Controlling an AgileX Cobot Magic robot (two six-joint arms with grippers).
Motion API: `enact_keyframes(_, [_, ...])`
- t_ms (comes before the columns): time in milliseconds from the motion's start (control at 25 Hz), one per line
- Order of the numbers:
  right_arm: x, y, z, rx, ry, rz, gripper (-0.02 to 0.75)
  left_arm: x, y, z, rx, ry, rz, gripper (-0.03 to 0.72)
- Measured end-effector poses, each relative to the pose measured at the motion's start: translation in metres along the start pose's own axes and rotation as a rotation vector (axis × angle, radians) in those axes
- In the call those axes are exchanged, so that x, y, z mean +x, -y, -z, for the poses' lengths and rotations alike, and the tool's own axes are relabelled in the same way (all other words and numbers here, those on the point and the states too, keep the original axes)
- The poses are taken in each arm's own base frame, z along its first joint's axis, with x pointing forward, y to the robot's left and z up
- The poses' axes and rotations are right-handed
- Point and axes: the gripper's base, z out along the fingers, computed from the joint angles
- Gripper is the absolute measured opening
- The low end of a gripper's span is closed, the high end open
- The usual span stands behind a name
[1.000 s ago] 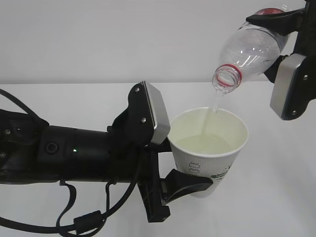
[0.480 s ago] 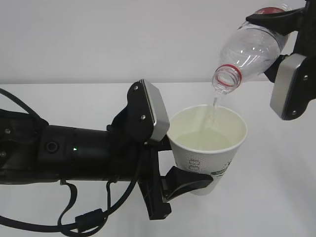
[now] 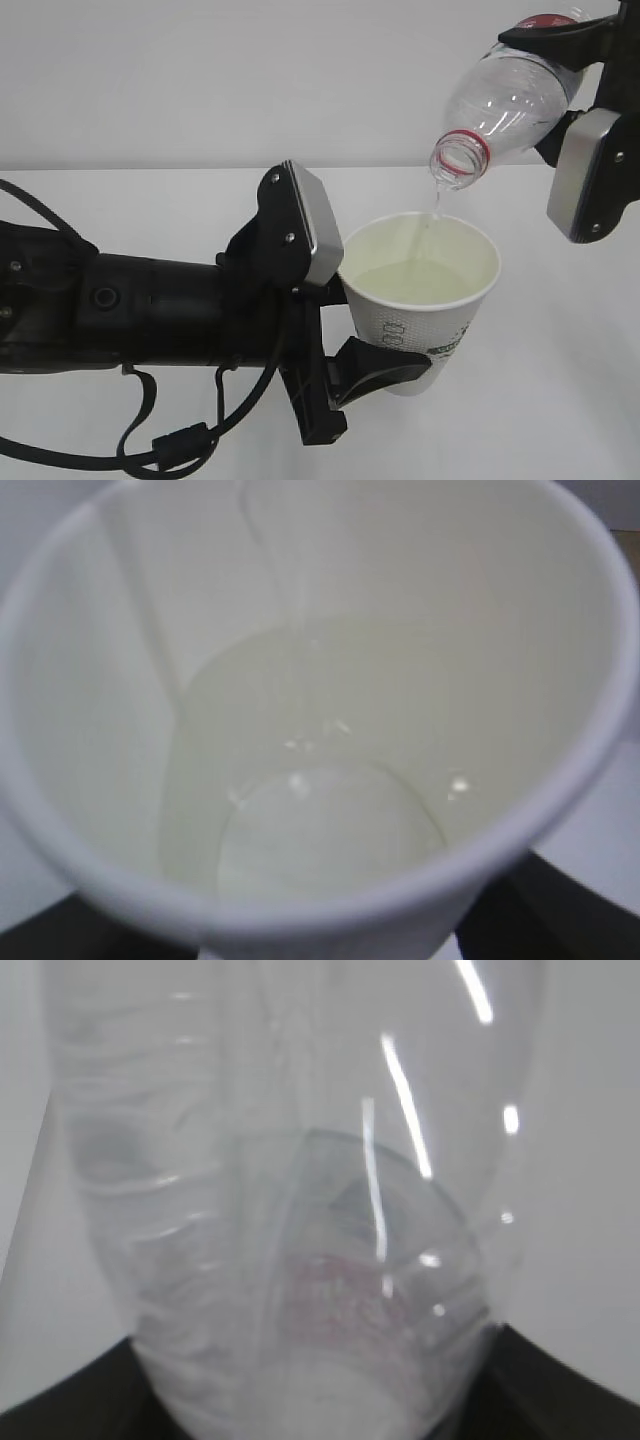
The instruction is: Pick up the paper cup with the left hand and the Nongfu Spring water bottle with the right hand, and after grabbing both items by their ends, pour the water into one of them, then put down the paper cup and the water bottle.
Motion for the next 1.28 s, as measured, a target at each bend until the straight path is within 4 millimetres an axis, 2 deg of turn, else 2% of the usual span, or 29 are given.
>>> enact_keyframes(560, [0.0006, 0.0004, 0.0000, 0.004, -0.006, -0.015, 0.440, 0.0000, 0.0000, 0.0000, 0.000, 0.000, 0.000, 0.492])
enact_keyframes(1280, [-0.0014, 0.0032, 0.0001, 0.033, 0.020, -0.311, 0.440, 0.0000, -0.0001, 0.0000, -0.001, 0.000, 0.001, 0.492])
